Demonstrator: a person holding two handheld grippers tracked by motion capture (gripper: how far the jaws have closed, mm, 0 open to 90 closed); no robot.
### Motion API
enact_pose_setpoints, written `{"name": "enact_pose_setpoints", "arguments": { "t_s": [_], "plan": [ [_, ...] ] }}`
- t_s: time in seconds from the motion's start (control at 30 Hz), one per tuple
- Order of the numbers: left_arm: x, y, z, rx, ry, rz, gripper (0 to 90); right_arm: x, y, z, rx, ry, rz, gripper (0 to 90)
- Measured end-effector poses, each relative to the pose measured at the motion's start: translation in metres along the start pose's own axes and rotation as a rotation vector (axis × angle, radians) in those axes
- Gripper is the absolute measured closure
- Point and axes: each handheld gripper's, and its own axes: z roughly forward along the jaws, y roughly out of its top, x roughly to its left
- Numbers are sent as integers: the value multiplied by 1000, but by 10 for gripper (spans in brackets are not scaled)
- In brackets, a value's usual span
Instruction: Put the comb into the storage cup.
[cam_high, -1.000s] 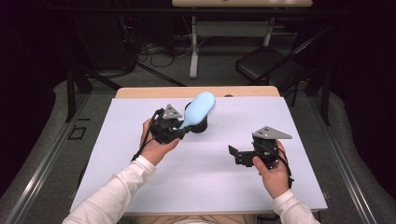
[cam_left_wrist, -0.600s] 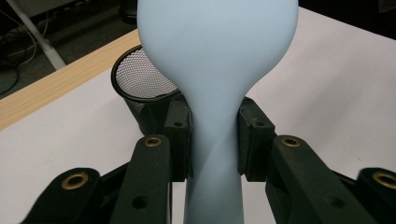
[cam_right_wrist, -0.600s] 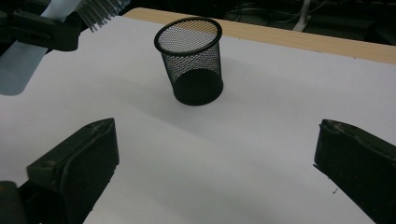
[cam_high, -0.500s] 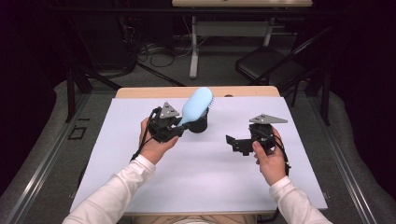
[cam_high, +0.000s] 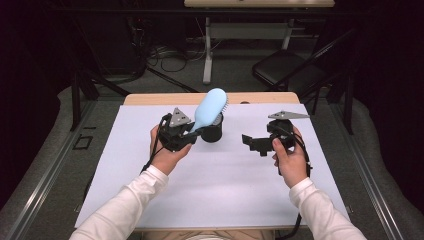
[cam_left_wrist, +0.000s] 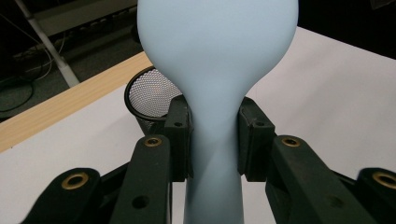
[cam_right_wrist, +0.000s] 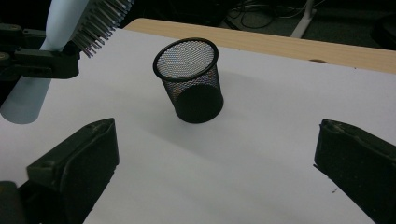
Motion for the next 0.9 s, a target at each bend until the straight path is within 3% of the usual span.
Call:
{"name": "enact_pose_setpoints", "arguments": {
  "t_s": [0.43, 0.9],
  "plan": [
    [-1, 0, 4, -27, 19, -7, 698, -2, 19, 5, 5, 27, 66, 0],
    [1, 0, 7, -45, 32, -22, 698, 2, 36, 14, -2, 13, 47, 0]
  ]
}}
